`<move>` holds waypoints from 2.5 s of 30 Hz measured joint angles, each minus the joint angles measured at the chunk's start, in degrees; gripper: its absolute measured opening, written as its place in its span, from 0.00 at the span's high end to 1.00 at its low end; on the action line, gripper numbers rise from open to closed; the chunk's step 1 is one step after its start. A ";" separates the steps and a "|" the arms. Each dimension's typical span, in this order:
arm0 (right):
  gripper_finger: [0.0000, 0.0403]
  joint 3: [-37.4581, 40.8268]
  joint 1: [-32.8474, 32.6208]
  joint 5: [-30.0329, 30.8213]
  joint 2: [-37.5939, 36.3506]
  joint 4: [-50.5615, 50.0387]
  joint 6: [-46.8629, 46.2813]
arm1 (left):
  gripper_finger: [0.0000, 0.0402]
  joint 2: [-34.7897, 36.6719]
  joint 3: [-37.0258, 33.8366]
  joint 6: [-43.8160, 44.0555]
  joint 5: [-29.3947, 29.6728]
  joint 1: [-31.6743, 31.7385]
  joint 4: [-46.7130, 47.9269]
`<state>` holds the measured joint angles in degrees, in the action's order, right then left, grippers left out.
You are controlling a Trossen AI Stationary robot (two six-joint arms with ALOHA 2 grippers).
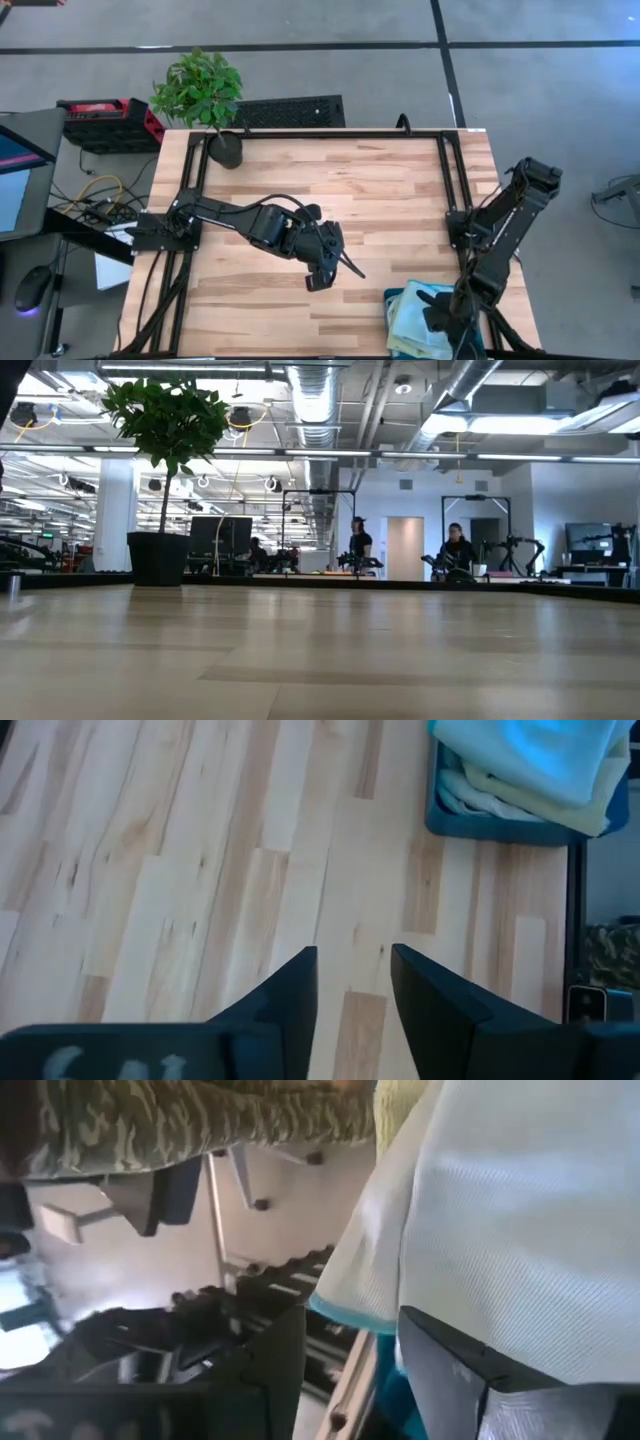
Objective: Fold microfiber towels
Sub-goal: Return to Home Position
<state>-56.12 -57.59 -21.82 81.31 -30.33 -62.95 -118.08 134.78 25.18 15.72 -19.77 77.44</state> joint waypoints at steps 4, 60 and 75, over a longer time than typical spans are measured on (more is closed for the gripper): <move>0.62 0.04 1.42 -1.83 -1.30 -0.09 -1.54 | 0.78 0.21 0.11 -0.61 -0.08 -0.04 1.50; 0.99 17.55 35.63 26.60 -76.69 -0.60 51.15 | 1.00 80.40 -84.30 -5.34 18.39 2.51 -48.71; 0.99 33.56 35.50 25.54 -81.13 15.88 53.45 | 1.00 104.96 -115.77 -8.07 18.00 2.52 -75.76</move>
<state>-22.55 -22.09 3.73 0.19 -14.45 -9.50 -13.13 19.01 17.11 33.71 -17.25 1.67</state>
